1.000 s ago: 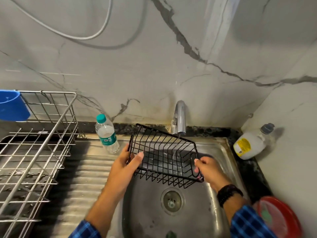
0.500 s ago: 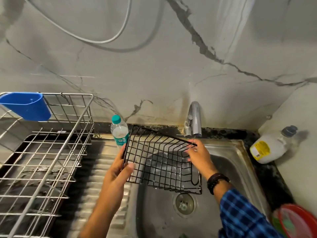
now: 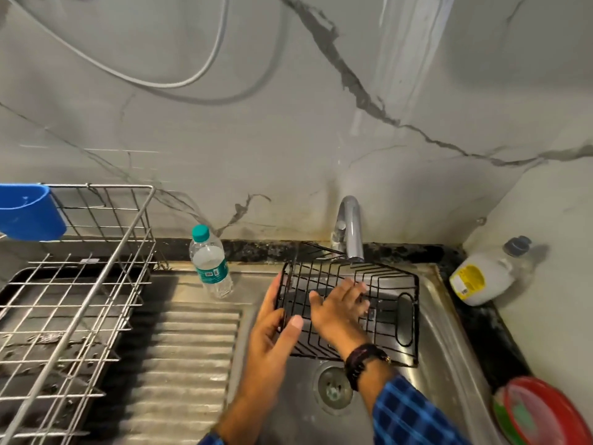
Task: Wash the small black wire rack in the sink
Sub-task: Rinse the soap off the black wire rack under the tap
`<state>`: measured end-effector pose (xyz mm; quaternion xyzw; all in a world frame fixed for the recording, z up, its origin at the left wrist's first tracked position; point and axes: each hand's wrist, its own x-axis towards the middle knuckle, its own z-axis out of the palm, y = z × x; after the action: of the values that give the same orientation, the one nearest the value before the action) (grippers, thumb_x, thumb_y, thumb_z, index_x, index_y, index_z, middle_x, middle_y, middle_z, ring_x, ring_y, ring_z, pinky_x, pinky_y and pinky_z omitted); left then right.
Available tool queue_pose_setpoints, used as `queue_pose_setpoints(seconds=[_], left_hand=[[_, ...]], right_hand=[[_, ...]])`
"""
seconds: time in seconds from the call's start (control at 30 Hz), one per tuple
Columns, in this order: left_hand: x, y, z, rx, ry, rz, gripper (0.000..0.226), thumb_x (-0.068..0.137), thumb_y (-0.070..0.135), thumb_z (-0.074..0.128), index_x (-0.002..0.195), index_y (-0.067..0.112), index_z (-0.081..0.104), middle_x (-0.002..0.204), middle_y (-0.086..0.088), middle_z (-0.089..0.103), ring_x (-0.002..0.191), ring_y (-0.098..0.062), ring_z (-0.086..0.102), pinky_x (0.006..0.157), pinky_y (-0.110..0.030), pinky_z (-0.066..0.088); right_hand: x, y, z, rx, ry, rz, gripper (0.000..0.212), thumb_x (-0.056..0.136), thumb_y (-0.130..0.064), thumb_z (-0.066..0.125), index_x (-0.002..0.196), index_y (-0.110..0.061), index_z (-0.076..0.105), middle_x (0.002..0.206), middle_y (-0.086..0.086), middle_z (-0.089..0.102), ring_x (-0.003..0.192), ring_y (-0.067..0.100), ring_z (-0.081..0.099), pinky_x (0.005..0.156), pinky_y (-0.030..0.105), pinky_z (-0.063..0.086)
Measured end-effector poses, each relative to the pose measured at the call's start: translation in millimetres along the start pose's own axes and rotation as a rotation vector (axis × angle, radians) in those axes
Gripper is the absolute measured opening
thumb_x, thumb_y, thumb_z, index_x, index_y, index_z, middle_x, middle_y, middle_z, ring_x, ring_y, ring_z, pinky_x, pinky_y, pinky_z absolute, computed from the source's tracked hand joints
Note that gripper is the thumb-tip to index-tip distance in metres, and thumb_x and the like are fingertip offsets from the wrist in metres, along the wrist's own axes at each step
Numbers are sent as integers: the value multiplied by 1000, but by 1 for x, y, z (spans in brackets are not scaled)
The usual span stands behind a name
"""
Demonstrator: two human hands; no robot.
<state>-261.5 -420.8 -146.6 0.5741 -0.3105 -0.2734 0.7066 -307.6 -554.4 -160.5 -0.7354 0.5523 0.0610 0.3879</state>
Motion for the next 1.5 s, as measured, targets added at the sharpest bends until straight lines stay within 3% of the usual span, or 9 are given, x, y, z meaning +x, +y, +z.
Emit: queue_pose_setpoints(seconds=[0.1,0.2,0.33,0.43,0.57,0.93,1.2,1.37,1.5], left_hand=[[8,-9,9,-186,36,-152,44,84,38,67,126,47,67,160,8,40,141,-12,47,113,-40,41],[14,-26,6,-282,102,-258,79,81,43,77,149,15,48,148,-12,55,137,-27,52,119,-55,32],[7,-30,-5,-320,99,-274,107,65,52,89,143,-6,46,139,-28,57,133,-38,53,117,-51,37],[6,-34,-9,-314,79,-283,86,83,42,78,139,-13,45,136,-33,56,117,-23,64,93,-21,54],[23,-38,-5,-405,182,-328,77,83,34,71,149,4,45,144,-21,56,136,-32,53,110,-37,46],[49,-34,-5,-400,231,-241,82,84,35,70,153,5,38,156,-25,36,143,-43,35,118,-53,32],[50,-45,21,-552,250,-376,22,88,20,65,105,12,76,91,-3,75,92,-19,67,92,-34,51],[41,-45,29,-498,245,-409,64,87,24,70,142,-1,52,138,-16,59,121,-26,60,110,-41,41],[31,-45,22,-464,209,-383,72,80,32,75,143,4,53,138,-17,62,129,-28,59,115,-44,38]], right_hand=[[-6,-7,-3,-133,-88,-379,68,105,-45,31,159,-27,-5,161,7,-30,147,39,-26,117,65,-2],[-4,-6,-11,-218,-248,-635,49,108,-29,33,156,-24,27,167,-3,6,154,20,0,123,54,9],[8,10,-36,-24,-174,-573,37,105,-38,42,139,-30,55,142,-12,55,129,6,51,105,31,44],[27,28,-64,296,17,-293,23,102,-31,50,116,-21,66,106,-4,70,88,5,66,73,21,55],[39,37,-86,91,266,-72,18,101,-25,48,106,-16,63,97,2,66,82,17,62,64,28,49],[23,13,-72,-344,229,-104,31,98,-21,50,129,-18,49,111,4,66,87,24,56,74,32,45],[29,24,-76,-397,245,-289,39,101,-34,51,136,-17,49,140,7,44,120,30,52,100,40,49],[21,43,-65,-384,-56,-353,50,106,-18,39,154,-23,31,167,1,7,154,26,7,123,47,17],[9,52,-72,-398,-172,-390,45,107,-32,35,152,-26,37,166,-6,7,153,21,13,123,48,19]])
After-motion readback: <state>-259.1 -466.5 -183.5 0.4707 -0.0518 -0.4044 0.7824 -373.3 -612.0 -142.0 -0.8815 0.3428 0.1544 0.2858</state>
